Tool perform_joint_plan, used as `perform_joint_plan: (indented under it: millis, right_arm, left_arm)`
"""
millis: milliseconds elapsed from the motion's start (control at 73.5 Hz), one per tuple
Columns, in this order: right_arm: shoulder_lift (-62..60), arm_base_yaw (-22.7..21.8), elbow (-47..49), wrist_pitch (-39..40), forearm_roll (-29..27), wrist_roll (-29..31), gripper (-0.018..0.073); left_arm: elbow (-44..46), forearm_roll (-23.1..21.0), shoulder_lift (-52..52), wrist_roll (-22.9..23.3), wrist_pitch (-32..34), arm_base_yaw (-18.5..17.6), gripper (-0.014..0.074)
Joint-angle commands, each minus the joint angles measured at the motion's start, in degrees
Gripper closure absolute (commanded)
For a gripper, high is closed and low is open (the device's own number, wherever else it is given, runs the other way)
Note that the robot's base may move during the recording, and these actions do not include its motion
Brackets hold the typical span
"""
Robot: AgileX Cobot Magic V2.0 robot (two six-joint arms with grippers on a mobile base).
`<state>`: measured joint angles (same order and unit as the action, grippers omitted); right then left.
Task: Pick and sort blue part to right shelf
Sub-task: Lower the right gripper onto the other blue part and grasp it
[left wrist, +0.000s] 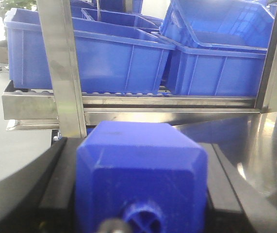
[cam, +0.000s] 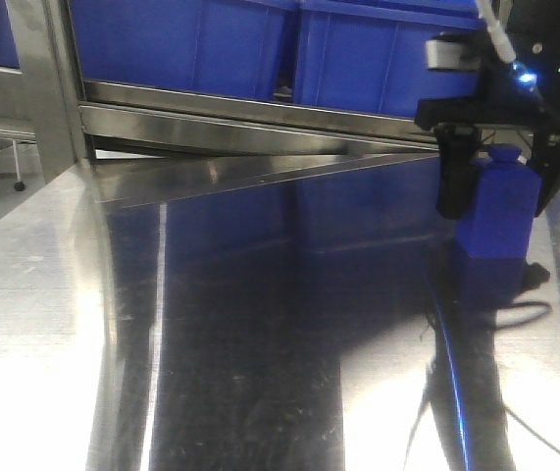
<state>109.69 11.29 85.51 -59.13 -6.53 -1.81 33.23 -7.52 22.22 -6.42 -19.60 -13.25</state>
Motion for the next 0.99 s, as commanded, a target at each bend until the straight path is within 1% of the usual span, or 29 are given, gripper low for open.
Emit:
perform_joint_plan:
  millis: [0, 54, 82, 136, 177, 231, 299, 395, 572, 612, 803, 980]
  right_arm:
    - [-2.1, -0.1, 2.1, 1.3, 0.3, -0.1, 0.0016]
    - [-2.1, -0.1, 2.1, 1.2, 0.3, -0.1, 0.0048]
    - [-2.1, -0.1, 2.1, 1.2, 0.3, -0.1, 0.0079]
    - [-2.5, -0.1, 2.1, 1.2, 0.5, -0.1, 0.015]
    - [-2.7, -0.1, 2.1, 1.2, 0.9, -0.1, 0.0231]
    - [-3.3, -0.1, 2.1, 1.3, 1.7, -0.1, 0.0298]
    - [-4.4, -0.1, 2.1, 1.5, 2.9, -0.1, 0.0342]
    - [-6.5, -0.1, 1.7, 1.8, 4.4, -0.1, 0.0343]
    - [-13.4, -0.1, -1.4, 5.3, 5.3, -0.1, 0.0343]
    - [-15.5, -0.1, -3.1, 7.1, 5.3, -0.1, 0.0343]
    - [-25.2, -0.1, -11.3, 13.2, 5.3, -0.1, 0.0343]
    - [-35.1, -0.1, -21.2, 18.9, 5.4, -0.1, 0.0343]
  left_arm:
    - [1.7, -0.4, 0.3, 0.0, 5.7, -0.4, 0.0284]
    - [1.7, -0.4, 0.3, 0.0, 5.7, -0.4, 0.0284]
    - [1.7, -0.4, 0.3, 0.0, 5.7, -0.4, 0.0284]
    - [1.7, -0.4, 0.3, 0.0, 6.0, -0.4, 0.0284]
    - [1.7, 0.1, 0.3, 0.0, 6.0, -0.4, 0.0284]
    - [1.7, 0.8, 0.1, 0.0, 6.0, -0.4, 0.0284]
    - [1.7, 1.2, -0.7, 0.0, 6.0, -0.2, 0.0284]
    - [1.7, 1.4, -2.7, 0.0, 5.7, 0.8, 0.0284]
    - [1.7, 5.0, -7.9, 0.5, 2.3, 4.2, 0.0284]
    - [1.7, 5.1, -9.2, 1.1, 1.3, 5.1, 0.0284]
    - [1.7, 5.3, -15.7, 1.1, -3.8, 8.5, 0.0284]
    - [1.7, 5.4, -20.2, 1.1, -6.8, 9.5, 0.0284]
